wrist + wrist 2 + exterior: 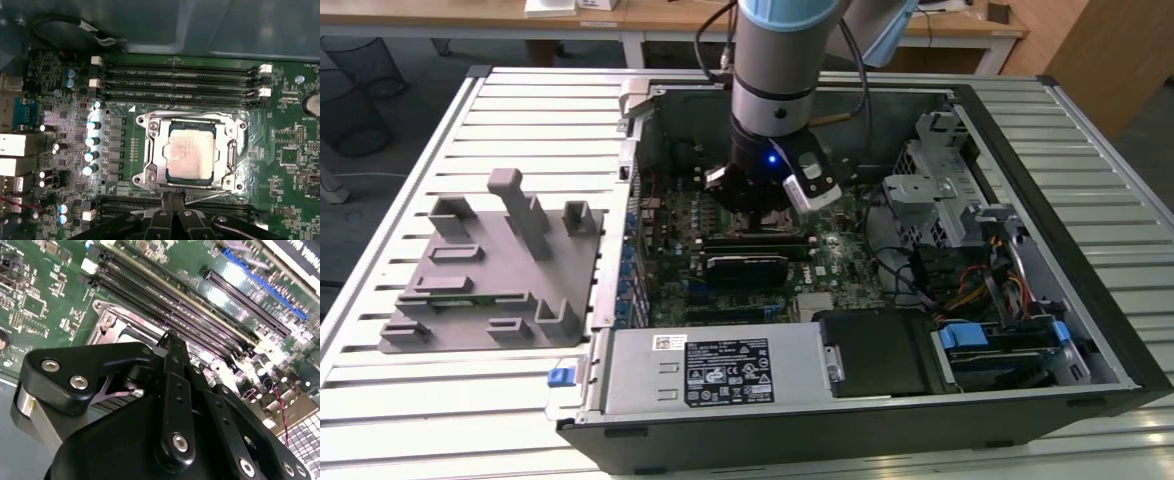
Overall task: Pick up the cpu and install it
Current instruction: 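Install the second cpu locking lever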
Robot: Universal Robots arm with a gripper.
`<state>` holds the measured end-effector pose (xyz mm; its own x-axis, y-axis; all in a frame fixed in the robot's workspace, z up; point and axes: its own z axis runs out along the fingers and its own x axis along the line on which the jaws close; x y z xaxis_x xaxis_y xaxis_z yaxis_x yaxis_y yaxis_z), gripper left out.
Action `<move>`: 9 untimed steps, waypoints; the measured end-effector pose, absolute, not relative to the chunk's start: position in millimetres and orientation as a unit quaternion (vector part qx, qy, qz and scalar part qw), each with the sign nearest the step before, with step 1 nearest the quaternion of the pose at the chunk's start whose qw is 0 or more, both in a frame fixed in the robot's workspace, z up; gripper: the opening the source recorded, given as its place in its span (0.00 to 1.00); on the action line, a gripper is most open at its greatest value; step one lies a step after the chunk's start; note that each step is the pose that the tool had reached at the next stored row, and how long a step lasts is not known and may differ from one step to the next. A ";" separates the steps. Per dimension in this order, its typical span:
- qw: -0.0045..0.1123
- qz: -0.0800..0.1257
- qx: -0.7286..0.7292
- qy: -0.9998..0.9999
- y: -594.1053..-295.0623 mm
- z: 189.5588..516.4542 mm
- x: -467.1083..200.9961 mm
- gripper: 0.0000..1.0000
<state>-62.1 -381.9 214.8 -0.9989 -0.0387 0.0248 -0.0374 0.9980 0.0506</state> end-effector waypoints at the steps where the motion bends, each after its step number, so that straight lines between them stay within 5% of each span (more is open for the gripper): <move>1: 0.013 -0.026 0.019 -0.999 -383.1 214.3 -62.3 0.11; 9: 0.013 -0.040 0.019 -0.999 -389.6 211.0 -66.3 0.11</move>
<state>-66.3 -389.6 211.0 -0.9989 -0.0393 0.0236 -0.0373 0.9960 0.0808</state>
